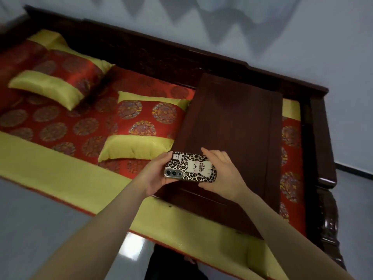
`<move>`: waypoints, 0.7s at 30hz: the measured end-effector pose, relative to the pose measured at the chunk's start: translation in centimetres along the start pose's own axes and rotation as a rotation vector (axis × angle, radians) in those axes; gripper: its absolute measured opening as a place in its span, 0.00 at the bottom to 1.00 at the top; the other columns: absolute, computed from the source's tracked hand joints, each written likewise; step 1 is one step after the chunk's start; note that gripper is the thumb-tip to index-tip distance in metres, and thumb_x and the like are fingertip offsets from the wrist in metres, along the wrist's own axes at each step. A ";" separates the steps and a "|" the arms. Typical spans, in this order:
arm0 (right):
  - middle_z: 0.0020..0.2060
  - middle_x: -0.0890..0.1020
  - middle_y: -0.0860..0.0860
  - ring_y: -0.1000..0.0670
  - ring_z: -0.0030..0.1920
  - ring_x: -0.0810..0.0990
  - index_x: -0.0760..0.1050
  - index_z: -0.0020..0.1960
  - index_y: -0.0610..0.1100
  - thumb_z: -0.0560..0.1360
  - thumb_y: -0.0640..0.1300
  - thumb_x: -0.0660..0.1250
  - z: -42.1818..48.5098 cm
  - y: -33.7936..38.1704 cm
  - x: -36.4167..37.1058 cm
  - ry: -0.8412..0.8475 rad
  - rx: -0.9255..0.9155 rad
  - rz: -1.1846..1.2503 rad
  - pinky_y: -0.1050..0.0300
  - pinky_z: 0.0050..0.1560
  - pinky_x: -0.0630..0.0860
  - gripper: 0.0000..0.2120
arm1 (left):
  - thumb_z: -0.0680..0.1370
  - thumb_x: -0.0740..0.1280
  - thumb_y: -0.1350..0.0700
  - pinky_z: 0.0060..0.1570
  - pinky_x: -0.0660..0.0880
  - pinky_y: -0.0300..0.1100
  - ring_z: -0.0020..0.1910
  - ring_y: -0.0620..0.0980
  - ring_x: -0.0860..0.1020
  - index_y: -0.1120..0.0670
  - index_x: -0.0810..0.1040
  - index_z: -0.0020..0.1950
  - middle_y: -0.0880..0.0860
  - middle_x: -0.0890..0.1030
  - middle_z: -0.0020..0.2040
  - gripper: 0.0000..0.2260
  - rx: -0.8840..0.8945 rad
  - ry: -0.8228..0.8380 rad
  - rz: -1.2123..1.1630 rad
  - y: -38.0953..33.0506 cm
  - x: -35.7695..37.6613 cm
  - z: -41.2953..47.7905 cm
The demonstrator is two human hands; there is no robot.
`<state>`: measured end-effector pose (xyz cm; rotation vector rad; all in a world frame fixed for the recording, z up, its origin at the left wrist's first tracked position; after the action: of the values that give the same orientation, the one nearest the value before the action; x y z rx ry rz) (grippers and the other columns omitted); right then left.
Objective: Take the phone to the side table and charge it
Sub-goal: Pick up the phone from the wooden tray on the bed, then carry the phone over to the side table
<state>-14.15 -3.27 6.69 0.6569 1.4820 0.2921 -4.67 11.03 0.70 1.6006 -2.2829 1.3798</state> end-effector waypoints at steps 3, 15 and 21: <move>0.64 0.68 0.53 0.52 0.64 0.66 0.61 0.74 0.47 0.59 0.49 0.80 -1.0 3.1 1.2 0.016 -0.024 0.205 0.58 0.66 0.64 0.48 | 0.79 0.62 0.54 0.39 0.81 0.47 0.44 0.51 0.84 0.56 0.73 0.59 0.55 0.82 0.51 0.11 0.117 -0.105 -0.093 1.0 -3.0 -5.4; 0.60 0.70 0.53 0.51 0.61 0.70 0.66 0.68 0.51 0.59 0.57 0.76 -2.0 29.3 16.9 0.364 -0.513 0.024 0.52 0.56 0.72 0.41 | 0.79 0.58 0.50 0.51 0.79 0.49 0.50 0.53 0.80 0.56 0.75 0.62 0.55 0.81 0.55 0.17 0.235 -0.520 -0.342 5.6 -23.3 -29.1; 0.59 0.73 0.52 0.49 0.59 0.71 0.68 0.67 0.51 0.57 0.57 0.76 -3.3 44.7 27.2 0.428 -0.717 -0.084 0.49 0.55 0.71 0.40 | 0.78 0.59 0.51 0.40 0.81 0.43 0.43 0.49 0.82 0.53 0.80 0.50 0.52 0.84 0.45 0.11 0.339 -0.644 -0.501 7.5 -35.3 -41.3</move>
<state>-5.37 48.35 9.96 -0.0543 1.6532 0.8885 -11.71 65.31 4.06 2.8169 -1.6909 1.2842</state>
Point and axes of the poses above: each hand's wrist, its own z-axis towards the middle knuckle, its own x-axis out of the palm, y = z × x, the point moved 8 cm from there along z, towards the middle knuckle
